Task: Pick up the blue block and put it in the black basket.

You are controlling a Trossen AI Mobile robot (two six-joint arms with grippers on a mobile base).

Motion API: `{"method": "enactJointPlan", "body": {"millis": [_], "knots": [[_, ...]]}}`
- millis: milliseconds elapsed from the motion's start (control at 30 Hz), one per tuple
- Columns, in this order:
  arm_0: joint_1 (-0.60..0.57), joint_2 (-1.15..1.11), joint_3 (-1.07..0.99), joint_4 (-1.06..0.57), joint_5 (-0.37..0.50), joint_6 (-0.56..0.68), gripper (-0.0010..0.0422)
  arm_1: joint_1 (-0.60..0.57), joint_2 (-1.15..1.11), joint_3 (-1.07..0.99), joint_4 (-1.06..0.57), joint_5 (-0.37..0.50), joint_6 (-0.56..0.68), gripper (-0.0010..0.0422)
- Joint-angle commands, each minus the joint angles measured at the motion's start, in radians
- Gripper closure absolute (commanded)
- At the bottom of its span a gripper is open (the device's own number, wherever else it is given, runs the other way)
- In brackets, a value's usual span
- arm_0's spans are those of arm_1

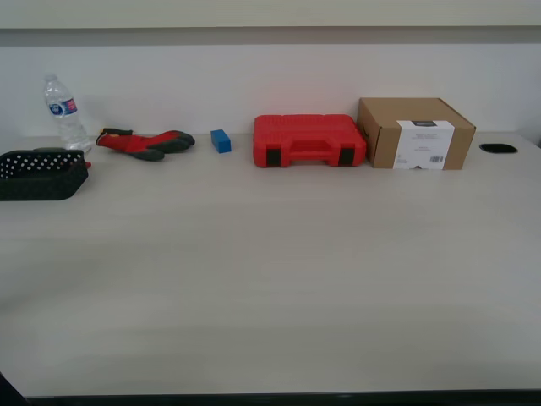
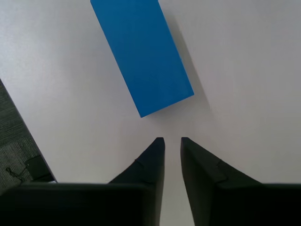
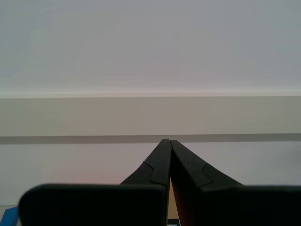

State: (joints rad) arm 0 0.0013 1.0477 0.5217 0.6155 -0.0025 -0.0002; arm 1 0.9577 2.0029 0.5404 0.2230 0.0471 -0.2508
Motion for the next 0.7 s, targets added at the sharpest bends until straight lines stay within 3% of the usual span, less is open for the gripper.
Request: {"method": "enactJointPlan", "body": {"millis": [33, 167, 267, 400, 533, 700], "knots": [[0.0, 0.0, 0.002, 0.003, 0.0, 0.0, 0.0413, 0.004, 0.001, 0.035, -0.054, 0.023, 0.014, 0.0295], [0.0, 0.0, 0.002, 0.003, 0.0, 0.0, 0.0413, 0.007, 0.0, 0.087, -0.077, -0.014, 0.016, 0.0114], [0.0, 0.0, 0.002, 0.003, 0.0, 0.0, 0.0413, 0.024, 0.009, 0.149, -0.121, -0.133, 0.057, 0.0033], [0.0, 0.0, 0.002, 0.003, 0.0, 0.0, 0.0413, 0.074, 0.079, 0.252, -0.173, -0.097, 0.027, 0.0046], [-0.001, 0.0, 0.002, 0.003, 0.0, 0.0, 0.0413, 0.08, 0.193, 0.321, -0.207, -0.076, 0.048, 0.011], [0.0, 0.0, 0.002, 0.003, 0.0, 0.0, 0.0413, 0.075, 0.337, 0.323, -0.144, 0.036, -0.016, 0.0171]]}}
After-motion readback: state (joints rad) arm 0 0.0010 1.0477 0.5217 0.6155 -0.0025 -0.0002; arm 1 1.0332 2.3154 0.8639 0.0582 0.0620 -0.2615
